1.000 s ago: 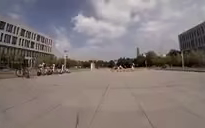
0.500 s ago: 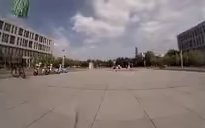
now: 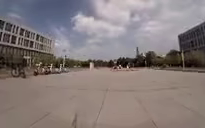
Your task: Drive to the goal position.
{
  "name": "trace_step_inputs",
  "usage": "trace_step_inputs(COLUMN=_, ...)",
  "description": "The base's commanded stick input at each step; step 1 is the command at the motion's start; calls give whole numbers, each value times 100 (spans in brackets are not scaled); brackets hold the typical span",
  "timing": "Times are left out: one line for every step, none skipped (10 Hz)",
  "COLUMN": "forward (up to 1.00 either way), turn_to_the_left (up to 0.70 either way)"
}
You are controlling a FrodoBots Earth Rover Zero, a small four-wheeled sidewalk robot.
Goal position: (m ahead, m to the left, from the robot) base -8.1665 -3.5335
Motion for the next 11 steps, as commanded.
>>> trace_step_inputs(forward=70, turn_to_the_left=0)
trace_step_inputs(forward=70, turn_to_the_left=0)
trace_step_inputs(forward=70, turn_to_the_left=0)
trace_step_inputs(forward=70, turn_to_the_left=0)
trace_step_inputs(forward=70, turn_to_the_left=0)
trace_step_inputs(forward=70, turn_to_the_left=0)
trace_step_inputs(forward=70, turn_to_the_left=0)
trace_step_inputs(forward=70, turn_to_the_left=0)
trace_step_inputs(forward=70, turn_to_the_left=0)
trace_step_inputs(forward=70, turn_to_the_left=0)
trace_step_inputs(forward=70, turn_to_the_left=0)
